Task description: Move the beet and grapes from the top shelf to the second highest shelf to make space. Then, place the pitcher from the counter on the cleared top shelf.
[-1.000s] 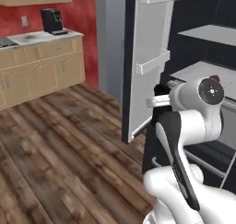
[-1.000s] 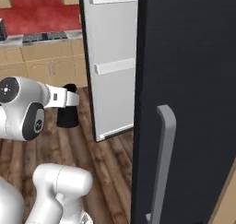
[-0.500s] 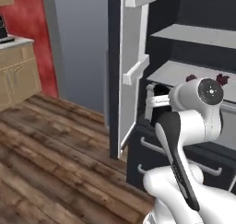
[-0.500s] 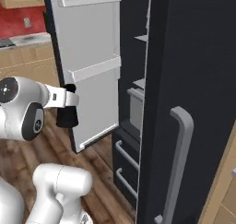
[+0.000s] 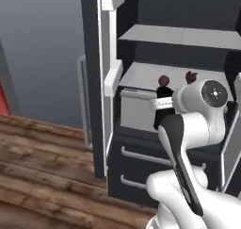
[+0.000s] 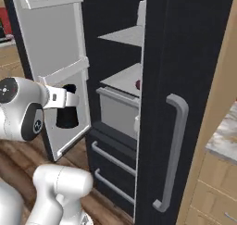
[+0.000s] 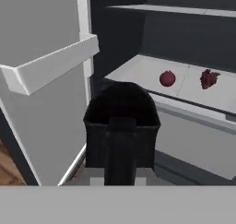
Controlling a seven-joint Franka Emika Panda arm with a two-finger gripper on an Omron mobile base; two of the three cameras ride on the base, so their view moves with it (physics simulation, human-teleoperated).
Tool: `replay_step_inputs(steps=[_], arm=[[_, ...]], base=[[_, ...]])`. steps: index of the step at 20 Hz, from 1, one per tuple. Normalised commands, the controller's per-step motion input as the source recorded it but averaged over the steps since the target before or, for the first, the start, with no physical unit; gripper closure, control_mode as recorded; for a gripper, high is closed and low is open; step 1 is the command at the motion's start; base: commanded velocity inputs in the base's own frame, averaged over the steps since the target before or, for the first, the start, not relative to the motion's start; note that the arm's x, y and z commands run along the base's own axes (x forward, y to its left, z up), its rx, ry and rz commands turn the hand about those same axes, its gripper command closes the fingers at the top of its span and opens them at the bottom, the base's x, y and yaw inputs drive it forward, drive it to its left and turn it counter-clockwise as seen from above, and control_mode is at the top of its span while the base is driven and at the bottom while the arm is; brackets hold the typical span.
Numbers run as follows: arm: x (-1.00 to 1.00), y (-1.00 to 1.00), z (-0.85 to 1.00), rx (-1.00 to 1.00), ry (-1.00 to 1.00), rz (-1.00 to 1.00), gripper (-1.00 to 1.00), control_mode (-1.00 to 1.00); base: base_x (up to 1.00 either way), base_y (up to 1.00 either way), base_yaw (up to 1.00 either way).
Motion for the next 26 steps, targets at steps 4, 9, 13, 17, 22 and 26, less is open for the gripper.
replay_step_inputs(steps=[4,9,13,17,22,26], arm=[[0.00,0.00,0.00,0.00,0.00,0.00,1.00,1.00],[0.00,0.00,0.00,0.00,0.00,0.00,1.00,1.00],[0.00,0.00,0.00,0.00,0.00,0.00,1.00,1.00],[0.00,0.00,0.00,0.00,0.00,0.00,1.00,1.00],[0.00,0.00,0.00,0.00,0.00,0.00,1.00,1.00],[0.00,0.00,0.00,0.00,0.00,0.00,1.00,1.00]], base=[[0.38,0.06,-0.46],[0.47,0.21,-0.43],[0.57,0.34,-0.39],[0.69,0.44,-0.35],[0.70,0.36,-0.28],[0.65,0.22,-0.20]])
